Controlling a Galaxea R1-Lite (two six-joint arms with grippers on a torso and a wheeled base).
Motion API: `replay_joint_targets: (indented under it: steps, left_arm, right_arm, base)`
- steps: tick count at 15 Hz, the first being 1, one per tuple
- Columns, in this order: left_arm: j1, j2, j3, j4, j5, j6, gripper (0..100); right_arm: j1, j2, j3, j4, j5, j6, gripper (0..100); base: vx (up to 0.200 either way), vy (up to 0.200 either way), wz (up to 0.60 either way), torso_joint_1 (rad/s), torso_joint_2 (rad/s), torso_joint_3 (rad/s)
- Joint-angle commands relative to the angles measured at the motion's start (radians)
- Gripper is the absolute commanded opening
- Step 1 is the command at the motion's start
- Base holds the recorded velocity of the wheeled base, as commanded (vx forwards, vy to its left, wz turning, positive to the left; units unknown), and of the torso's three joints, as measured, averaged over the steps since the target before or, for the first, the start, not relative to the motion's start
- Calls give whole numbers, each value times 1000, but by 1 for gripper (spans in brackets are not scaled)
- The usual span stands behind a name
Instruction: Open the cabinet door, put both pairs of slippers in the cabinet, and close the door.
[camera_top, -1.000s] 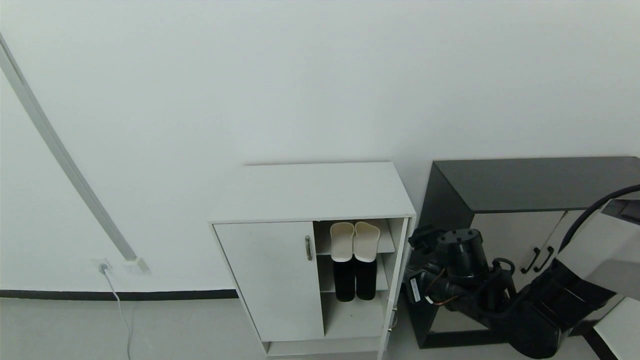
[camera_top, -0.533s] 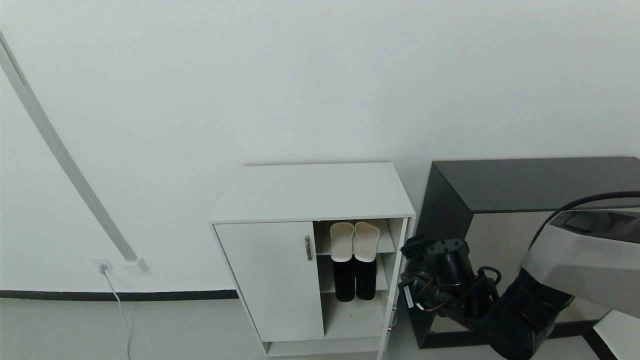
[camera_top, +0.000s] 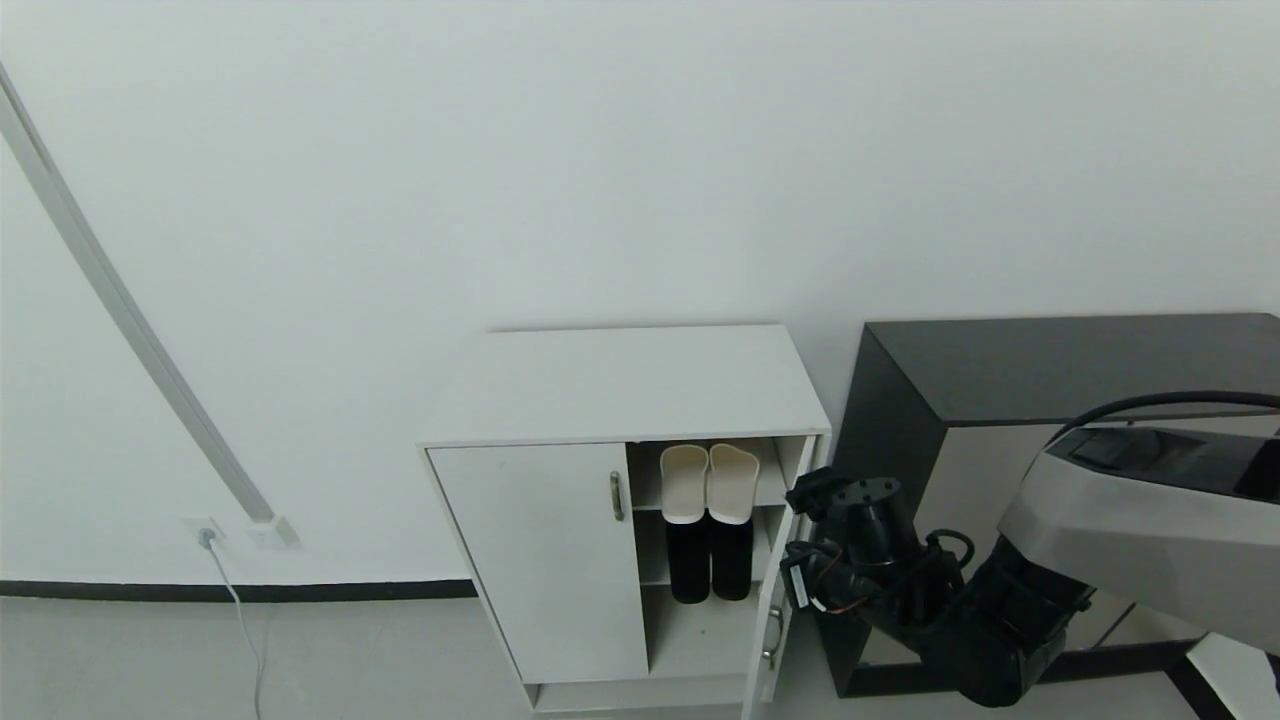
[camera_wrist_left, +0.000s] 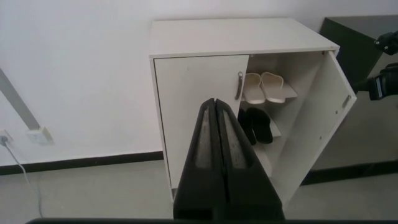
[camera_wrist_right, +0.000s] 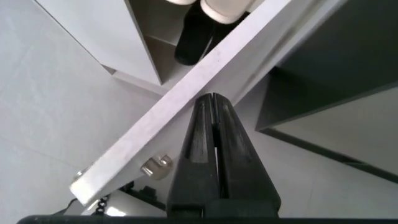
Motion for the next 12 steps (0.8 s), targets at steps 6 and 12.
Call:
replay_joint_targets:
  steps: [6, 12]
  left_arm:
    - [0, 1, 0, 0, 1, -2, 0]
    - [0, 1, 0, 0, 2, -3, 0]
  right_arm:
    - [-6, 74, -145, 3, -2, 29, 0]
    - [-10, 150, -297, 12, -2, 23, 0]
  base:
    - [0, 0, 0, 0, 0, 0]
    - [0, 0, 0, 0, 0, 0]
